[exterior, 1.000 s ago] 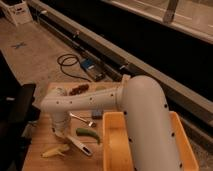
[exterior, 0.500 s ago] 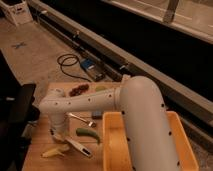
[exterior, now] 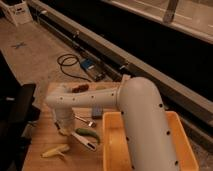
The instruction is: Wipe table surface with brush
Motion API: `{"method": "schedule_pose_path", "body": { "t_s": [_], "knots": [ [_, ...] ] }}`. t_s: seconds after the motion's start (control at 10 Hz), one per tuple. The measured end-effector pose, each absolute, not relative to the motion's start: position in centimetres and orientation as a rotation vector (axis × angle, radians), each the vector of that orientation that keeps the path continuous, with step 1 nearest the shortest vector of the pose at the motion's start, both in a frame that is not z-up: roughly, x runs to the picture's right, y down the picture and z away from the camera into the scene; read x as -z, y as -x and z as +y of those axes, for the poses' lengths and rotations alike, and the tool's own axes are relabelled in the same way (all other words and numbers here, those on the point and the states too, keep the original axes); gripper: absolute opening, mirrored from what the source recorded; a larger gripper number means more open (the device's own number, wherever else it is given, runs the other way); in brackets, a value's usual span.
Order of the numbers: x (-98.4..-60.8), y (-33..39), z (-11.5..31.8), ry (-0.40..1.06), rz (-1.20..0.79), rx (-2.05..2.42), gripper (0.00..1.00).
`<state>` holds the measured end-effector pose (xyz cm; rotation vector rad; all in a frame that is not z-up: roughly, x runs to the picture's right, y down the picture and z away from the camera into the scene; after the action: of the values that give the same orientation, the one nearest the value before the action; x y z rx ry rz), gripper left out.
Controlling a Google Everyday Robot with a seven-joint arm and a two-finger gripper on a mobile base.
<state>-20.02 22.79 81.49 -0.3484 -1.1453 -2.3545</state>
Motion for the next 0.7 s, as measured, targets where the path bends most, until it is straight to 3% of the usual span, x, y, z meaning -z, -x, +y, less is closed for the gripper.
{"method": "schedule_pose_path", "body": {
  "t_s": [0.3, 0.7],
  "knots": [
    [-82.5, 22.8, 20.5, 0.322, -1.12, 2.409, 0.0],
    [-79.5, 25.2, 22.7, 0.224, -1.178, 2.454, 0.0]
  ]
}}
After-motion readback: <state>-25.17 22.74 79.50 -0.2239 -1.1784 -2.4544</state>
